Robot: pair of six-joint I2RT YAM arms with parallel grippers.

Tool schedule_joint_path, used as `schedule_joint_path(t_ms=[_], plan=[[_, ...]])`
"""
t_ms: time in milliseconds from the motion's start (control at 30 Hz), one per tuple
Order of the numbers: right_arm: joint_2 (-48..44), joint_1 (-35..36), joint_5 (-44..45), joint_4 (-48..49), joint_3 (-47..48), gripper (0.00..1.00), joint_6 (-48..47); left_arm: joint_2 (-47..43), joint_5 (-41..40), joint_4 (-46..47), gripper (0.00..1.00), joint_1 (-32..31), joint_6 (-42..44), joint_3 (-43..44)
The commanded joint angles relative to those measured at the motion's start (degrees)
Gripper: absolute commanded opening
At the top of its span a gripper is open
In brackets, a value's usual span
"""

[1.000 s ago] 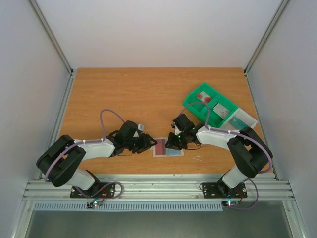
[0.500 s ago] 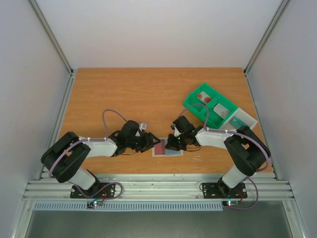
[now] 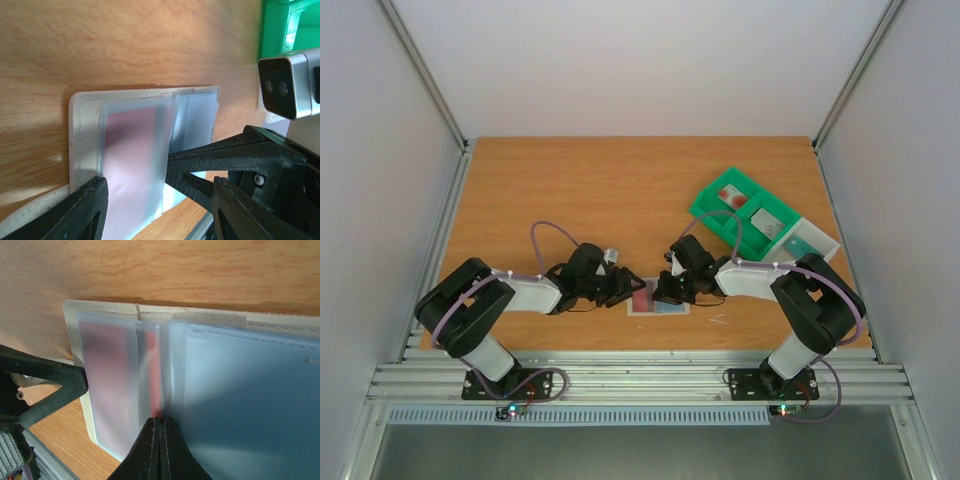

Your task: Take the credit cards out of the card holder

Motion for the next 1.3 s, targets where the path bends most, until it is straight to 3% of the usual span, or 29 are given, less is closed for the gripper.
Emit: schedule_joint_path(t_ms=[0, 133, 433, 633, 967, 1267], plan=[[3.1, 0.6, 2.8, -2.4, -2.5, 0.01, -0.1, 0.6, -1.2, -1.2, 0.58, -0.3, 1.7, 2.1], [3.0, 0.6, 3.7, -1.3, -3.3, 0.01, 0.4, -0.7, -0.8, -2.0, 0.58, -0.3, 1.5, 2.5], [3.1, 0.6, 4.1, -1.0, -3.9, 0.01, 0.8, -5.8, -5.6, -16.3, 0.63, -0.4, 6.9, 6.1], [3.1, 0.7, 3.7, -0.4, -3.9, 0.01, 1.3, -3.2, -3.1, -11.1, 0.63, -0.7, 5.6, 6.0], [3.4, 0.6, 3.9, 0.1, -4.3, 0.01, 1.2, 0.7, -4.3, -12.5, 0.63, -1.0, 5.8, 6.9], [3.8, 0.6, 3.9, 1.9, -5.0, 0.01, 1.7, -0.5, -1.7, -7.9, 0.63, -1.9, 2.1, 6.3]])
